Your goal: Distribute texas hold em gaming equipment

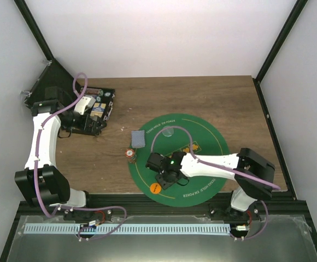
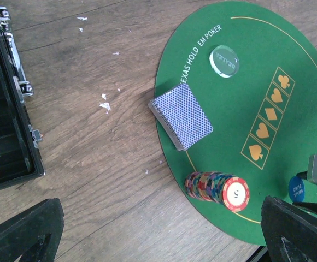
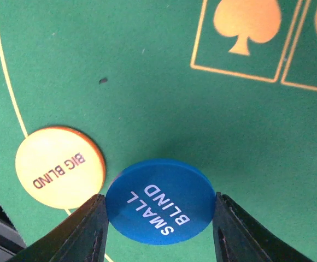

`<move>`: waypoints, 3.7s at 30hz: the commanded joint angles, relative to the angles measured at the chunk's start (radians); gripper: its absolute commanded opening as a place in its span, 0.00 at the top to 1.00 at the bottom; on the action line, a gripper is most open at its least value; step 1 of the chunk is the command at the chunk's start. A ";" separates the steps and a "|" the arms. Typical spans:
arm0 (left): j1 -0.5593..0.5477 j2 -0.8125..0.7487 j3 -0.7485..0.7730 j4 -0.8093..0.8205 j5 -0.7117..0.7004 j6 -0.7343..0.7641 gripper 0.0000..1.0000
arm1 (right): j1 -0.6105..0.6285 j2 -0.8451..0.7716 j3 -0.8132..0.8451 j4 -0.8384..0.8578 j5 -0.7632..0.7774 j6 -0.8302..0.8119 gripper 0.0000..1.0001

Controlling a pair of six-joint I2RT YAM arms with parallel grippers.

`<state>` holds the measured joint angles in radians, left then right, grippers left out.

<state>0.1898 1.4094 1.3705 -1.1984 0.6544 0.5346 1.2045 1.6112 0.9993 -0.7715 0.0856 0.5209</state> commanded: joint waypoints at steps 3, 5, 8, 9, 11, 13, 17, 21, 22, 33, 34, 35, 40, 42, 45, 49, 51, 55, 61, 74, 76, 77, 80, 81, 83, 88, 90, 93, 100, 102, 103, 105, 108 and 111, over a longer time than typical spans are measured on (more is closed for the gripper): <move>-0.003 -0.008 -0.001 -0.013 0.000 0.028 0.00 | -0.054 -0.030 0.021 0.025 -0.005 -0.012 0.61; -0.003 -0.008 0.000 -0.013 -0.001 0.029 0.01 | -0.072 -0.036 0.022 0.023 0.002 -0.018 0.61; -0.002 -0.005 -0.001 -0.013 0.002 0.029 0.00 | -0.101 -0.050 0.017 0.026 0.006 -0.030 0.61; -0.003 -0.003 -0.001 -0.013 0.005 0.029 0.00 | -0.121 -0.054 0.014 0.027 0.005 -0.034 0.62; -0.003 0.000 0.000 -0.013 0.009 0.028 0.00 | -0.158 -0.063 0.004 0.033 0.005 -0.040 0.61; -0.004 0.004 0.007 -0.014 0.014 0.027 0.01 | -0.193 -0.076 -0.007 0.049 0.003 -0.048 0.62; -0.027 0.023 0.058 -0.041 0.021 0.027 0.00 | -0.270 -0.095 -0.028 0.082 -0.007 -0.074 0.62; -0.084 0.029 0.104 -0.060 0.026 0.028 0.00 | -0.338 -0.103 -0.030 0.096 -0.004 -0.096 0.62; -0.104 0.030 0.113 -0.063 0.025 0.028 0.01 | -0.356 -0.105 -0.031 0.098 -0.004 -0.100 0.62; -0.344 0.039 0.164 -0.149 0.034 0.071 0.03 | -0.533 -0.160 -0.071 0.161 -0.045 -0.146 0.62; -0.373 0.040 0.164 -0.158 0.035 0.076 0.04 | -0.542 -0.162 -0.076 0.163 -0.047 -0.150 0.62; -0.401 0.041 0.160 -0.170 0.038 0.084 0.04 | -0.549 -0.164 -0.080 0.164 -0.047 -0.152 0.62; -0.589 0.046 0.113 -0.200 0.022 0.134 0.09 | -0.581 -0.171 -0.089 0.164 -0.052 -0.166 0.62; -0.689 0.050 0.083 -0.201 -0.001 0.144 0.10 | -0.603 -0.176 -0.092 0.165 -0.055 -0.173 0.62; -0.813 0.063 0.045 -0.196 -0.039 0.153 0.12 | -0.656 -0.181 -0.093 0.173 -0.060 -0.200 0.62; -0.945 0.083 0.011 -0.167 -0.063 0.138 0.12 | -0.790 -0.158 -0.063 0.177 -0.078 -0.257 0.62; -0.998 0.096 -0.005 -0.147 -0.075 0.120 0.12 | -0.860 -0.136 -0.046 0.163 -0.067 -0.284 0.62; -1.069 0.120 -0.030 -0.136 -0.098 0.111 0.13 | -0.988 -0.101 -0.031 0.141 -0.058 -0.316 0.62; -1.073 0.125 -0.026 -0.137 -0.108 0.113 0.13 | -1.027 -0.044 -0.040 0.105 -0.023 -0.343 0.61; -1.074 0.100 -0.020 -0.131 -0.169 0.085 0.13 | -1.060 0.085 0.029 0.084 -0.039 -0.350 0.26; -1.073 0.095 -0.016 -0.127 -0.201 0.068 0.13 | -1.060 0.056 0.041 0.064 -0.061 -0.346 0.21; -1.071 0.090 -0.017 -0.122 -0.221 0.059 0.13 | -1.059 0.035 0.048 0.048 -0.069 -0.344 0.19; -1.041 0.077 -0.014 -0.108 -0.274 0.046 0.13 | -1.037 -0.045 0.061 0.025 -0.103 -0.357 0.18; -1.017 0.079 -0.001 -0.109 -0.281 0.042 0.13 | -1.017 -0.072 0.066 0.019 -0.114 -0.364 0.18; -0.934 0.080 0.033 -0.116 -0.280 0.031 0.13 | -0.938 -0.119 0.078 0.009 -0.150 -0.393 0.17; -0.705 0.049 0.109 -0.120 -0.265 0.000 0.13 | -0.646 -0.181 0.068 0.015 -0.199 -0.384 0.17; -0.600 0.017 0.118 -0.112 -0.247 -0.010 0.12 | -0.528 -0.173 0.054 0.027 -0.210 -0.333 0.17; -0.448 -0.019 0.102 -0.088 -0.228 -0.019 0.11 | -0.324 -0.135 0.040 0.051 -0.184 -0.257 0.17; -0.230 -0.007 0.090 -0.071 -0.179 -0.032 0.11 | -0.019 0.038 0.118 0.029 -0.088 -0.141 0.07; -0.222 -0.013 0.082 -0.065 -0.171 -0.029 0.11 | 0.023 0.085 0.139 0.025 -0.095 -0.130 0.04; -0.221 -0.015 0.079 -0.063 -0.167 -0.025 0.11 | 0.058 0.132 0.152 0.024 -0.094 -0.116 0.05; -0.222 -0.014 0.076 -0.060 -0.163 -0.023 0.11 | 0.068 0.164 0.159 0.023 -0.089 -0.104 0.07; -0.222 -0.006 0.085 -0.068 -0.153 -0.020 0.11 | 0.075 0.203 0.178 0.012 -0.064 -0.101 0.13; -0.220 -0.006 0.088 -0.070 -0.148 -0.015 0.11 | 0.091 0.228 0.201 0.000 -0.036 -0.097 0.20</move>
<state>-0.0334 1.4021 1.4559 -1.2678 0.4755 0.5098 1.2743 1.8126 1.1431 -0.7422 -0.0063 0.3973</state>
